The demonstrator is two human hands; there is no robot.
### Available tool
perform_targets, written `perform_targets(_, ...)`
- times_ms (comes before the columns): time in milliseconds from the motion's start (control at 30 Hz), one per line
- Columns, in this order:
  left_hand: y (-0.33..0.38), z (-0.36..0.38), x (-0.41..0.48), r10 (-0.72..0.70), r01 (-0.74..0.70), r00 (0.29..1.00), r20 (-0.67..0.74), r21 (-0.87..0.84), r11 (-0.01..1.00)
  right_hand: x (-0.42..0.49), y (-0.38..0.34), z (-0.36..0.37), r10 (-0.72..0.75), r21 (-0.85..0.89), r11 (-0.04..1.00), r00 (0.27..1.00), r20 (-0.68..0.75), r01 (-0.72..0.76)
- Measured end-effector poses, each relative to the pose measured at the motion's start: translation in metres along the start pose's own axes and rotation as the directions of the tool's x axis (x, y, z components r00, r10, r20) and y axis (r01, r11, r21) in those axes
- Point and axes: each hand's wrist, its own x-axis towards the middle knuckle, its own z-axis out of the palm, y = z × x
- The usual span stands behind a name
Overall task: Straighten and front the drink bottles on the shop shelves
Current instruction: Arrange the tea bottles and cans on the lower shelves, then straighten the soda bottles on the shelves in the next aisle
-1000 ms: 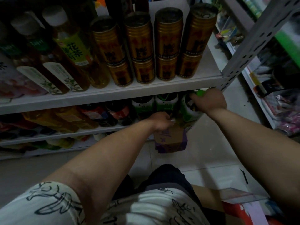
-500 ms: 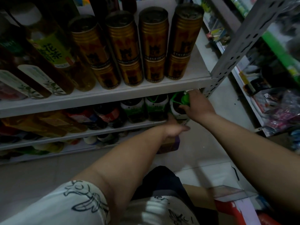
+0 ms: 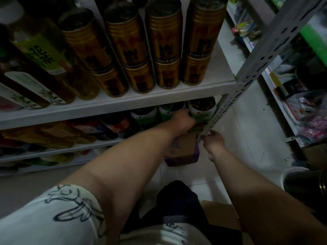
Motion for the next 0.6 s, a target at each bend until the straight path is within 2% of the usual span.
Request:
perform_targets(33,0.001,-0.001,0.001,0.018,-0.018,1.000,-0.015,0.001,1.000,0.005,-0.002,0.003,0.082,0.108,0.990,0.991,0.102,-0.093)
perform_targets(100,0.001,0.000,-0.001,0.077,-0.080,0.996,-0.046,-0.068,0.995,0.014,-0.010,0.009,0.136,0.344,0.914,0.962,0.238,-0.214)
perform_targets(167,-0.001,-0.001,-0.001,0.134,-0.136,0.990,-0.053,-0.046,0.990,0.020,-0.013,0.015,0.142,0.440,0.857,0.944,0.299,-0.268)
perform_targets(267,-0.004,-0.006,0.004,0.172,-0.173,0.985,0.022,0.063,0.983,0.025,-0.013,0.030,0.111,0.498,0.824,0.939,0.327,-0.271)
perform_targets(433,0.000,-0.005,0.010,0.124,-0.124,0.992,0.002,0.041,0.991,0.026,-0.016,0.042,0.094,0.643,0.710,0.943,0.319,-0.288)
perform_targets(600,-0.001,0.002,0.008,0.103,-0.104,0.995,-0.004,-0.071,0.992,0.027,-0.011,0.044,0.058,0.630,0.741,0.956,0.287,-0.234)
